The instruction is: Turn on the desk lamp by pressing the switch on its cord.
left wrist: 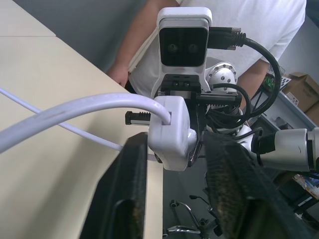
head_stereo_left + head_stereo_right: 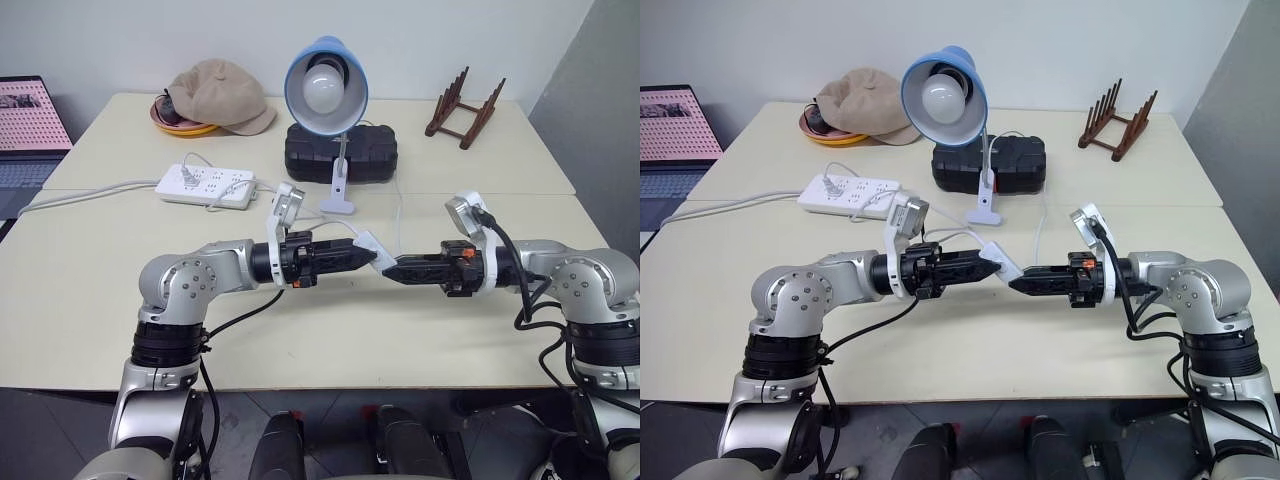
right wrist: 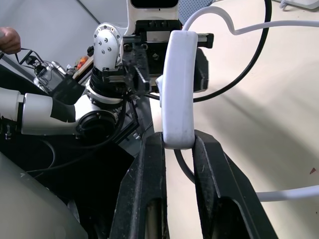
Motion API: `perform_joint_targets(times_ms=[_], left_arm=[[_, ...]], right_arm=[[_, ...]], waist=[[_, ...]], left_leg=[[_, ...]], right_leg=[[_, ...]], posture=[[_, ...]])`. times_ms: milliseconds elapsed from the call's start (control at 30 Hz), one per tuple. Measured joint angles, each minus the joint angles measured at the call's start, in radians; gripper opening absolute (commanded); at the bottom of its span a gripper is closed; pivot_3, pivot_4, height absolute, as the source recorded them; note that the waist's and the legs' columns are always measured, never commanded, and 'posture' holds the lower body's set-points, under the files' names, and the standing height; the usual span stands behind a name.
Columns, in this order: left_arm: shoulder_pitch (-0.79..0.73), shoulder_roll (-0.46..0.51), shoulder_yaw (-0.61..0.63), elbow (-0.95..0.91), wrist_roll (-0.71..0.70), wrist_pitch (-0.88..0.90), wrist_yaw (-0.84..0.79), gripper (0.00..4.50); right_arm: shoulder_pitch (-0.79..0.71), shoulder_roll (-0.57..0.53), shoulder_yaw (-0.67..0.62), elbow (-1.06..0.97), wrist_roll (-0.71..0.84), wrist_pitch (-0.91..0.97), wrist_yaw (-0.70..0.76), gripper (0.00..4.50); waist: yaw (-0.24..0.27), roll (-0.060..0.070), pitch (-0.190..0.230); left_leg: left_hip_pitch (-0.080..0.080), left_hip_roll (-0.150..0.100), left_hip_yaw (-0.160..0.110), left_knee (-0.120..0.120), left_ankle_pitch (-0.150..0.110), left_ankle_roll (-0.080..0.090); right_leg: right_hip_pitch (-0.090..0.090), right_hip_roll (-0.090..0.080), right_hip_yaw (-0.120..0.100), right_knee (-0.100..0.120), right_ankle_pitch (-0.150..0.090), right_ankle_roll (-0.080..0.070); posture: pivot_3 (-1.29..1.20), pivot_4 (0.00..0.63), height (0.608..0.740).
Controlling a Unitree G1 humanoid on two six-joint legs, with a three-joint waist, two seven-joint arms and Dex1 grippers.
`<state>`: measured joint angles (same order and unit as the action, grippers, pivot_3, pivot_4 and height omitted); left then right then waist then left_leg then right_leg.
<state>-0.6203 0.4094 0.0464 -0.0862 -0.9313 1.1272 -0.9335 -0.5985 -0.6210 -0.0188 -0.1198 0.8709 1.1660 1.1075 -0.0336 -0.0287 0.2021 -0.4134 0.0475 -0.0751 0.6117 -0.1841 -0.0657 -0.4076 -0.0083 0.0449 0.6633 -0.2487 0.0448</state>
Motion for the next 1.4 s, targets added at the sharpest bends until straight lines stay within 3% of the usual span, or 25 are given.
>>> perform_joint_targets(times_ms=[133,400,433,800,933,1000,1100,1200,1233,1400], left_arm=[[0.002,0.001,0.006,0.000,-0.029,0.001,-0.015,0.53],[0.030,0.005,0.014,-0.024,-0.052,0.007,-0.001,0.50],[0.036,0.007,0.010,-0.032,-0.047,-0.004,0.002,1.21],[0.103,0.057,0.000,-0.100,-0.025,-0.014,0.051,3.36],[0.159,0.105,-0.002,-0.147,0.042,-0.079,0.061,4.21],[0.179,0.155,-0.020,-0.184,0.112,-0.156,0.056,4.44],[0.210,0.256,-0.054,-0.241,0.282,-0.347,0.034,4.44],[0.229,0.276,-0.083,-0.239,0.372,-0.452,0.026,4.44],[0.232,0.276,-0.096,-0.238,0.396,-0.484,0.023,4.50],[0.257,0.296,-0.100,-0.208,0.452,-0.559,-0.003,4.50]], right_arm=[[0.000,-0.004,0.001,0.000,0.017,0.000,0.005,0.37],[0.001,-0.006,0.014,-0.003,0.015,-0.003,0.017,0.37],[0.001,-0.006,0.018,-0.002,0.013,-0.005,0.017,0.37],[-0.049,0.006,0.087,0.097,-0.083,-0.124,0.024,0.37],[-0.087,0.011,0.155,0.209,-0.229,-0.277,0.025,0.37],[-0.118,0.016,0.235,0.295,-0.361,-0.420,0.007,0.37],[-0.160,0.015,0.391,0.505,-0.645,-0.719,-0.043,0.37],[-0.179,0.027,0.418,0.573,-0.724,-0.848,-0.036,0.37],[-0.192,0.035,0.425,0.595,-0.748,-0.885,-0.036,1.07],[-0.198,0.043,0.414,0.640,-0.772,-0.941,0.006,2.15]], waist=[[0.000,0.000,0.000],[0.000,0.000,0.000],[0.000,0.000,0.000],[-0.002,0.000,0.000],[-0.004,0.000,0.000],[-0.005,0.000,0.000],[-0.006,0.000,0.000],[-0.003,0.001,0.000],[-0.002,0.001,0.000],[-0.001,0.001,0.001]], left_leg=[[-0.001,0.000,0.000,0.000,0.000,0.000],[-0.001,0.000,0.000,0.000,0.000,0.000],[-0.002,0.000,0.000,0.000,0.000,0.000],[-0.002,0.000,0.000,0.000,0.000,0.000],[-0.002,0.000,0.000,0.000,0.000,0.000],[-0.002,0.000,0.001,0.000,0.000,0.000],[-0.002,0.000,0.002,-0.001,0.000,0.000],[-0.002,0.000,0.003,-0.001,0.000,0.000],[-0.002,0.000,0.003,-0.001,0.000,0.000],[-0.002,0.000,0.002,-0.001,0.000,0.000]], right_leg=[[-0.001,0.000,0.000,0.000,0.000,0.000],[-0.001,0.000,0.000,0.000,0.000,0.000],[-0.002,0.000,0.000,0.000,0.000,0.000],[-0.003,0.000,0.000,0.000,0.000,0.000],[-0.003,0.000,0.000,0.000,0.000,0.000],[-0.003,0.000,0.001,-0.001,0.000,0.000],[-0.004,-0.001,0.002,-0.001,-0.001,-0.002],[-0.003,-0.001,0.002,-0.002,0.000,0.000],[-0.004,-0.001,0.002,-0.002,0.000,0.000],[-0.004,-0.001,0.002,-0.001,0.000,0.000]], posture=[[0.00,0.150,0.740],[0.00,0.150,0.740],[0.00,0.150,0.740],[0.00,0.150,0.740],[0.00,0.150,0.740],[0.00,0.150,0.740],[0.00,0.150,0.740],[0.00,0.150,0.740],[0.00,0.150,0.740],[0.00,0.150,0.740]])
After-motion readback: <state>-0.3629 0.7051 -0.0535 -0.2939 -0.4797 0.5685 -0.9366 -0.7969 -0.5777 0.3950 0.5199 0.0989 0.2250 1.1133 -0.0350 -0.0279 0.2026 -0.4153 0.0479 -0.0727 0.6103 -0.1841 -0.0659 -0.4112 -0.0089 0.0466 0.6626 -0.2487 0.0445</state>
